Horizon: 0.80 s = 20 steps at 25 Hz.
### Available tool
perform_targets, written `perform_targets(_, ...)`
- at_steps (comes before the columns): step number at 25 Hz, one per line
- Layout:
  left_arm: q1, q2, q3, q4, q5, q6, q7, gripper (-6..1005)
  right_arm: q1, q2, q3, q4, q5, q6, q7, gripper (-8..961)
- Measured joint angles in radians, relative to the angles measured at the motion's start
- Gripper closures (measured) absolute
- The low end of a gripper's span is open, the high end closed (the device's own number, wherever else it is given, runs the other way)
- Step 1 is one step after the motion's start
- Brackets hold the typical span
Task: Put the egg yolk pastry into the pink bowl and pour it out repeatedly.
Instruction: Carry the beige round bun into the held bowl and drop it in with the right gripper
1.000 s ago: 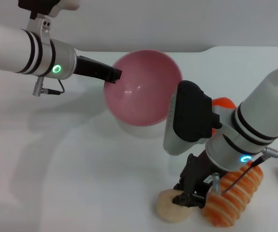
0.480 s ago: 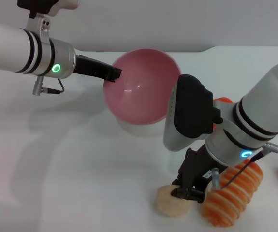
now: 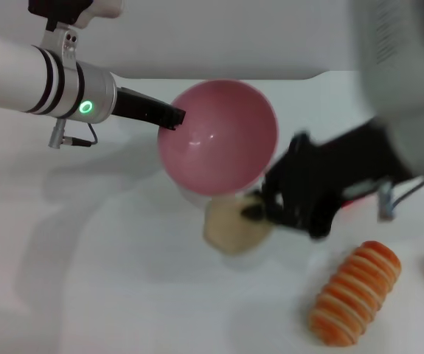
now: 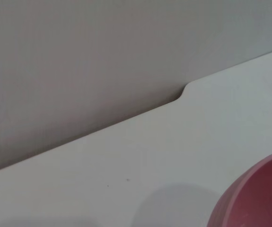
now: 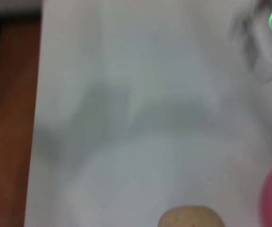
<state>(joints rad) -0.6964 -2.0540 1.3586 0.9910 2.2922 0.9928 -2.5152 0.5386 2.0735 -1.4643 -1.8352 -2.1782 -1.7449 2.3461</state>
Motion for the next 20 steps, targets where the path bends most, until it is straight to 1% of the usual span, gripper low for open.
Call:
perform_targets(1,0.000,0.000,0.002,0.000,0.001,0.004,0.000,957,-0.026,0.001,0.099,-0.078,0.083,-0.004,-0.009,866)
perform_targets(2,0.000,0.000,0.002,0.000,0.001,0.004,0.000,957,-0.026,0.001,0.099,-0.078,0.083,-0.004,-0.009,869)
perform_targets(3,0.000,0.000,0.003,0.000,0.001,0.013,0.000,957,-0.043,0.001,0.158,-0.107,0.122,0.004,-0.024,872)
perform_targets(6,0.004,-0.001,0.003,0.000,0.000,0.023,0.001,957,-0.066,0.003,0.224,-0.112,0.148,0.044,-0.060,878)
perform_targets(9,0.009,-0.001,0.003,0.004,-0.001,0.027,0.001,957,-0.080,0.005,0.237,-0.051,0.122,0.128,-0.084,882)
perform_targets(15,0.015,-0.001,0.004,0.009,-0.002,0.035,0.001,957,-0.089,0.005,0.224,0.112,0.113,0.272,-0.163,885)
perform_targets(17,0.015,-0.002,0.004,0.009,-0.002,0.037,0.001,957,-0.089,0.005,0.220,0.139,0.117,0.304,-0.169,886)
perform_targets(20,0.015,-0.001,0.004,0.009,-0.003,0.037,0.001,957,-0.093,0.004,0.216,0.147,0.119,0.323,-0.174,886)
